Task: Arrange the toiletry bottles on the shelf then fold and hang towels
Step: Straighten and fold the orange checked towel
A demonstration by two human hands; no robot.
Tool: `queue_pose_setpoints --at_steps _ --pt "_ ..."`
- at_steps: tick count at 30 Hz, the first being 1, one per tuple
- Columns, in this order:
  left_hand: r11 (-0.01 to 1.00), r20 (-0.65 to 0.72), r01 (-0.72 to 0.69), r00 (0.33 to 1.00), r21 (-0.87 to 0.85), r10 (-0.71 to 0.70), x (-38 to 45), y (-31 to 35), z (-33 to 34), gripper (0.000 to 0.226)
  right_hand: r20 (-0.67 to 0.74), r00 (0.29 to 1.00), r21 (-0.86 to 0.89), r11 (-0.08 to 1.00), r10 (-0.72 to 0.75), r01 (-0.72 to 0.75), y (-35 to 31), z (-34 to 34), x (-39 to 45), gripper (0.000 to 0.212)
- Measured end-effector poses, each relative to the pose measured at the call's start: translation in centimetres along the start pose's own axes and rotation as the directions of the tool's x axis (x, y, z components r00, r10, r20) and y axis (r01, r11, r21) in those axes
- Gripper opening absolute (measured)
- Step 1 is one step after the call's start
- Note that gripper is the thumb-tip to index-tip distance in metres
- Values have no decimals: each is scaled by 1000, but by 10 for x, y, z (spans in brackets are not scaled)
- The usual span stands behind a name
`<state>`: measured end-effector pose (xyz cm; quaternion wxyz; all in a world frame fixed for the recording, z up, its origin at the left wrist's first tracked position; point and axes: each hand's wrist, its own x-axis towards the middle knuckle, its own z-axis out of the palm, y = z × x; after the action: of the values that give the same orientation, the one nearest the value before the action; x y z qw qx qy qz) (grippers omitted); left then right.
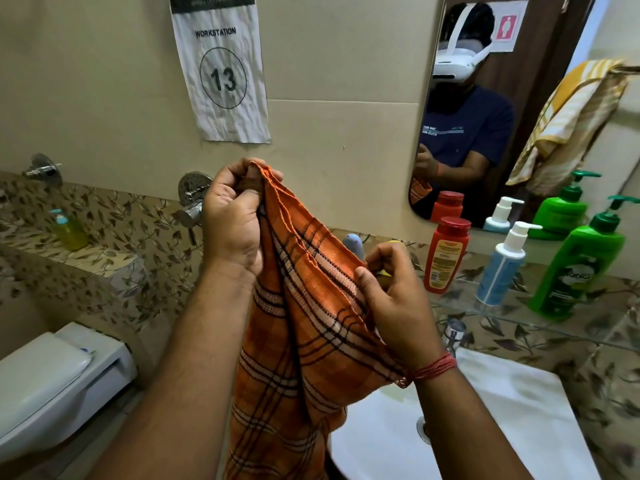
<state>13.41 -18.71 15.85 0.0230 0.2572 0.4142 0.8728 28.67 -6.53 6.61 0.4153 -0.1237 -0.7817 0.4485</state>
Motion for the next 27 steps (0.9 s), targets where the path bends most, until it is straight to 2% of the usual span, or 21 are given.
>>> queue_pose_setpoints --at_steps 3,5,6,8,11,17,19,21,22,24,26,27 --pt "999 -37 -27 999 26 28 6 -3 1 30 173 966 -122 969 -192 215 4 -5 -2 25" --pt "999 -58 -35 998 36 37 8 -6 3 29 335 899 -279 882 -280 379 8 -8 0 19" --pt "999 -71 -38 997 36 41 8 -7 3 29 428 860 -346 828 -278 441 10 -10 2 20" --pt "999 -97 -40 994 26 42 11 -9 3 30 571 800 -421 771 -184 477 16 -14 5 25" --pt "998 -112 -67 991 17 68 16 -10 3 34 669 740 -481 725 -59 493 29 -18 4 23" --pt "995 -127 -96 987 32 99 24 -14 3 32 702 695 -555 731 155 398 38 -24 3 22" --pt "995 -175 -85 980 48 92 28 -17 0 32 666 722 -574 746 187 337 39 -29 5 20" --pt "995 -236 -82 967 55 93 33 -18 -4 31 573 793 -603 761 207 237 38 -37 8 9" --pt "995 -265 -83 959 57 95 36 -19 -7 31 525 827 -614 762 199 206 38 -42 9 8" --pt "995 -308 -82 946 64 98 41 -21 -12 28 462 883 -645 716 88 266 37 -52 12 22" --pt "995 -345 -75 934 64 92 47 -24 -17 24 406 913 -650 690 -40 319 33 -65 14 33" --pt "996 -367 -69 927 52 83 49 -25 -20 22 379 923 -638 707 -58 306 33 -72 15 33"
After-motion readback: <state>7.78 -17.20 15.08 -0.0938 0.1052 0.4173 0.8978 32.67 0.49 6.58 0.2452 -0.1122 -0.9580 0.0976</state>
